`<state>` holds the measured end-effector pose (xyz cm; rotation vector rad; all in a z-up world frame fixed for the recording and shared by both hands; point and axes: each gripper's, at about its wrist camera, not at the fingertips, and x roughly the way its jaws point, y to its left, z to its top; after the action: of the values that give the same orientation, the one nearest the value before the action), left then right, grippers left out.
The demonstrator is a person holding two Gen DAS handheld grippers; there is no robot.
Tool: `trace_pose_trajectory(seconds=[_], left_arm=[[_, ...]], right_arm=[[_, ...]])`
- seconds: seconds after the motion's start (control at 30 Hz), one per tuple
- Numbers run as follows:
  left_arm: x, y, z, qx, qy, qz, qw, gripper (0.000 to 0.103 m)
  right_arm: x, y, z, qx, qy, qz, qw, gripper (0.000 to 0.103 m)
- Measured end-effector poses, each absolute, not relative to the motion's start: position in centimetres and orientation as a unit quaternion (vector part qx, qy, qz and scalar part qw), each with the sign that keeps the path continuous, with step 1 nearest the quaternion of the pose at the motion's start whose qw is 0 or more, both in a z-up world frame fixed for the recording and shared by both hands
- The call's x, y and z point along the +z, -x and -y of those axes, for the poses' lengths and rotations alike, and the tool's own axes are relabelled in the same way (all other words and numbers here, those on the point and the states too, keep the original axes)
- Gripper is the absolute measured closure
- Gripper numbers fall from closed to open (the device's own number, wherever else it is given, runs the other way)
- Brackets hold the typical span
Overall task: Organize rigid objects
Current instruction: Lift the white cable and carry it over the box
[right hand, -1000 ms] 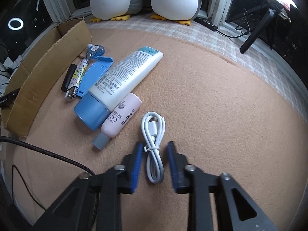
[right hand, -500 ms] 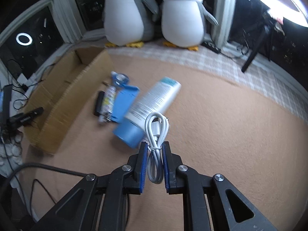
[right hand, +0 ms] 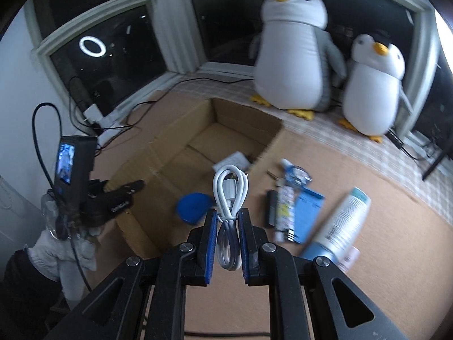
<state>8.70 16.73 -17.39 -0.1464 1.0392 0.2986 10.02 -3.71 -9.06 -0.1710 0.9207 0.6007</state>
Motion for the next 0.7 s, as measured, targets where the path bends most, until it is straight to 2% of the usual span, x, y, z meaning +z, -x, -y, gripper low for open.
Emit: trace_pose_trajectory(seconds=[0.3, 0.7], left_arm=[[-17.4, -8.8, -16.6, 0.142, 0.07, -0.494, 0.855, 0.082], [-17.4, -8.8, -16.6, 0.141, 0.071, -0.493, 0.855, 0.082]], right_arm=[[-11.0, -10.4, -2.2, 0.311, 0.099, -0.447, 0.833, 0.09], [-12.3, -10.8, -3.8, 0.304, 0.112, -0.45, 0.832, 0.089]])
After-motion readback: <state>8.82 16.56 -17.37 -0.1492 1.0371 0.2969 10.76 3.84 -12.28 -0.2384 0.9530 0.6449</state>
